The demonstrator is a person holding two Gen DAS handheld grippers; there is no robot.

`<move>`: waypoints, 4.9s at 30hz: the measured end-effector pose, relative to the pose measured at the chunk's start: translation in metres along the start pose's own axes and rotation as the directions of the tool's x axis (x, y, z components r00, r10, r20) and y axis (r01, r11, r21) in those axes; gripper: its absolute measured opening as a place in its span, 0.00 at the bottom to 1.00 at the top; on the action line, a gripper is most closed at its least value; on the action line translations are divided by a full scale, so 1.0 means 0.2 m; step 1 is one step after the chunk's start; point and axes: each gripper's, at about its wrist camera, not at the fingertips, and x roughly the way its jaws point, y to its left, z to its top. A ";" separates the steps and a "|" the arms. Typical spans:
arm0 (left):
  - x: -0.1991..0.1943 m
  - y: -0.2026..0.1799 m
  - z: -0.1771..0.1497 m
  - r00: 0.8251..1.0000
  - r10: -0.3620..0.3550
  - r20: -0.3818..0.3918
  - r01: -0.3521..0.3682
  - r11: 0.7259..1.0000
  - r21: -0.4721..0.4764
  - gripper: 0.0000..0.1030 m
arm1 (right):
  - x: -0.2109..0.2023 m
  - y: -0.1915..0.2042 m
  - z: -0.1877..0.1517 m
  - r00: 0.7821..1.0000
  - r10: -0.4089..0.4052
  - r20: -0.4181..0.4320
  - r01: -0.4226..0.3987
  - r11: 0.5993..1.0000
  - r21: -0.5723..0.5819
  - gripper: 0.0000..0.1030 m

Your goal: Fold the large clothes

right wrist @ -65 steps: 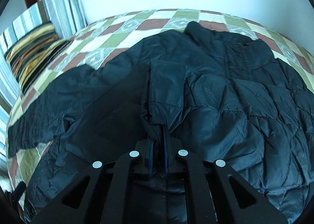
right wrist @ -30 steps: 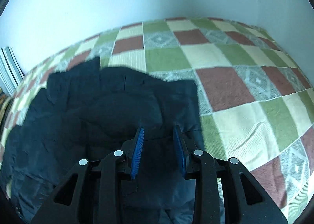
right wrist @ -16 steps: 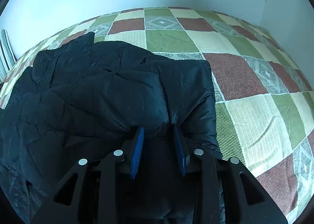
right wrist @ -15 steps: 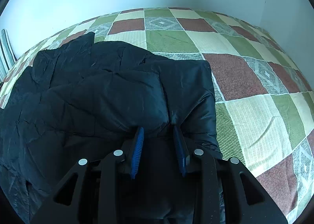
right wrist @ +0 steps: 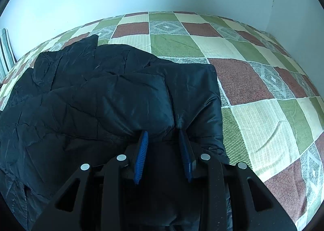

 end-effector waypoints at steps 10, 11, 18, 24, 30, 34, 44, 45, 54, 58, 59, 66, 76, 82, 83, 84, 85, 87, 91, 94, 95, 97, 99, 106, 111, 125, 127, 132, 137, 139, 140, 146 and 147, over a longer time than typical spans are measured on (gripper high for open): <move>0.12 0.50 0.07 0.983 0.182 -0.036 -0.185 0.971 -0.154 0.98 | -0.02 0.03 0.00 1.000 -0.018 0.022 0.019 1.000 -0.020 0.38; 0.14 0.56 0.08 0.979 0.197 -0.042 -0.201 0.964 -0.174 0.98 | -0.03 0.03 0.00 0.999 -0.020 0.029 0.021 1.000 -0.022 0.40; 0.15 0.82 0.09 0.964 0.259 -0.054 -0.264 0.930 -0.254 0.98 | -0.07 0.07 0.00 0.994 -0.080 0.078 0.084 0.995 -0.048 0.66; 0.23 1.00 0.12 0.974 0.215 -0.075 -0.228 0.912 -0.340 0.98 | -0.08 0.04 0.00 0.993 -0.083 0.087 0.086 0.996 -0.029 0.80; 0.37 1.04 0.15 0.994 0.070 -0.080 -0.094 0.928 -0.360 0.98 | -0.06 0.05 -0.01 0.992 -0.098 0.076 0.100 0.995 -0.029 0.83; 0.44 1.06 0.14 0.996 0.024 -0.091 -0.055 0.932 -0.359 0.98 | -0.05 0.04 -0.02 0.994 -0.092 0.066 0.094 0.995 -0.027 0.84; 0.46 1.08 0.15 0.996 -0.084 -0.037 0.067 0.938 -0.341 0.69 | -0.04 0.04 -0.03 0.993 -0.098 0.063 0.100 0.995 -0.029 0.84; 0.46 1.08 0.15 0.994 -0.100 -0.033 0.082 0.934 -0.348 0.63 | -0.04 0.04 -0.03 0.993 -0.099 0.063 0.100 0.995 -0.029 0.85; 0.41 1.12 0.16 0.989 -0.146 -0.013 0.130 0.914 -0.383 0.09 | -0.05 0.04 -0.03 0.993 -0.096 0.063 0.098 0.995 -0.030 0.85; 0.33 1.09 0.19 0.990 -0.139 0.007 0.132 0.924 -0.359 0.07 | -0.05 0.04 -0.03 0.993 -0.096 0.063 0.098 0.995 -0.029 0.85; 0.30 1.07 0.21 0.991 -0.133 0.014 0.129 0.930 -0.345 0.06 | -0.05 0.04 -0.03 0.993 -0.096 0.063 0.098 0.995 -0.030 0.85; 0.04 0.79 0.38 0.971 -0.203 0.129 0.228 0.949 -0.219 0.05 | -0.04 0.02 -0.03 0.994 -0.088 0.065 0.090 0.996 -0.021 0.85; -0.20 -0.08 0.62 0.878 -0.444 0.181 0.434 0.896 0.093 0.05 | -0.05 0.02 -0.03 0.995 -0.076 0.067 0.076 0.997 -0.004 0.85; -0.23 -0.59 0.63 0.832 -0.540 0.130 0.512 0.836 0.200 0.05 | -0.05 0.01 -0.03 0.995 -0.069 0.067 0.069 0.998 0.004 0.85; -0.22 -0.67 0.63 0.822 -0.558 0.112 0.529 0.821 0.214 0.05 | -0.05 0.01 -0.04 0.995 -0.069 0.067 0.069 0.998 0.005 0.85; -0.22 -0.75 0.62 0.815 -0.571 0.100 0.540 0.811 0.224 0.05 | -0.05 0.01 -0.04 0.995 -0.068 0.067 0.068 0.998 0.006 0.85; -0.23 -0.82 0.61 0.807 -0.584 0.086 0.553 0.799 0.238 0.05 | -0.05 0.01 -0.04 0.995 -0.068 0.067 0.068 0.998 0.007 0.85; -0.23 -0.98 0.58 0.795 -0.604 0.056 0.570 0.775 0.272 0.05 | -0.05 0.01 -0.04 0.995 -0.067 0.068 0.066 0.998 0.008 0.85; -0.19 -1.25 0.48 0.783 -0.622 -0.021 0.596 0.739 0.315 0.05 | -0.05 0.01 -0.04 0.996 -0.065 0.068 0.064 0.998 0.012 0.85; -0.15 -1.43 0.40 0.777 -0.625 -0.078 0.610 0.715 0.343 0.05 | -0.04 0.01 -0.04 0.996 -0.064 0.069 0.064 0.998 0.014 0.85; -0.13 -1.48 0.37 0.774 -0.625 -0.096 0.614 0.707 0.352 0.05 | -0.04 0.01 -0.04 0.996 -0.064 0.068 0.064 0.998 0.014 0.85; -0.12 -1.58 0.32 0.772 -0.625 -0.117 0.617 0.693 0.371 0.05 | -0.04 0.01 -0.04 0.996 -0.064 0.069 0.064 0.998 0.014 0.85; -0.12 -1.65 0.27 0.770 -0.624 -0.135 0.620 0.680 0.391 0.05 | -0.04 0.01 -0.04 0.996 -0.064 0.068 0.063 0.998 0.014 0.85; -0.09 -1.84 0.18 0.753 -0.630 -0.187 0.644 0.650 0.403 0.05 | -0.04 0.01 -0.04 0.996 -0.062 0.069 0.061 0.998 0.018 0.85; -0.07 -1.93 0.14 0.740 -0.637 -0.218 0.662 0.630 0.407 0.05 | -0.04 0.01 -0.04 0.996 -0.064 0.067 0.063 0.998 0.019 0.85; -0.26 -1.66 0.22 0.726 -0.670 -0.153 0.664 0.626 0.409 0.49 | -0.05 0.00 -0.04 0.996 -0.059 0.063 0.058 0.998 0.023 0.85; -0.27 -1.53 0.25 0.751 -0.652 -0.106 0.630 0.660 0.410 0.52 | -0.06 0.00 -0.03 0.997 -0.056 0.062 0.055 0.998 0.025 0.85; -0.14 -1.11 0.34 0.866 -0.500 0.013 0.460 0.806 0.372 0.52 | -0.17 -0.02 -0.01 0.995 -0.054 0.089 0.051 0.998 0.039 0.84; 0.10 -0.74 0.44 0.940 -0.338 0.043 0.317 0.914 0.254 0.52 | -0.37 -0.03 0.00 0.992 0.017 0.128 -0.029 0.995 0.095 0.84; 0.16 -0.68 0.47 0.951 -0.306 0.039 0.289 0.929 0.231 0.52 | -0.39 0.03 0.02 0.990 0.069 0.123 -0.079 0.994 0.078 0.84; 0.20 -0.65 0.48 0.956 -0.291 0.033 0.277 0.936 0.219 0.52 | -0.38 0.08 0.02 0.989 0.098 0.106 -0.104 0.993 0.054 0.84; 0.27 -0.63 0.52 0.963 -0.266 0.039 0.251 0.941 0.228 0.53 | -0.22 0.28 0.04 0.988 0.153 -0.010 -0.153 0.988 -0.007 0.64; 0.28 -0.63 0.51 0.964 -0.264 0.038 0.248 0.940 0.235 0.53 | -0.19 0.29 0.03 0.986 0.161 -0.038 -0.162 0.987 -0.004 0.55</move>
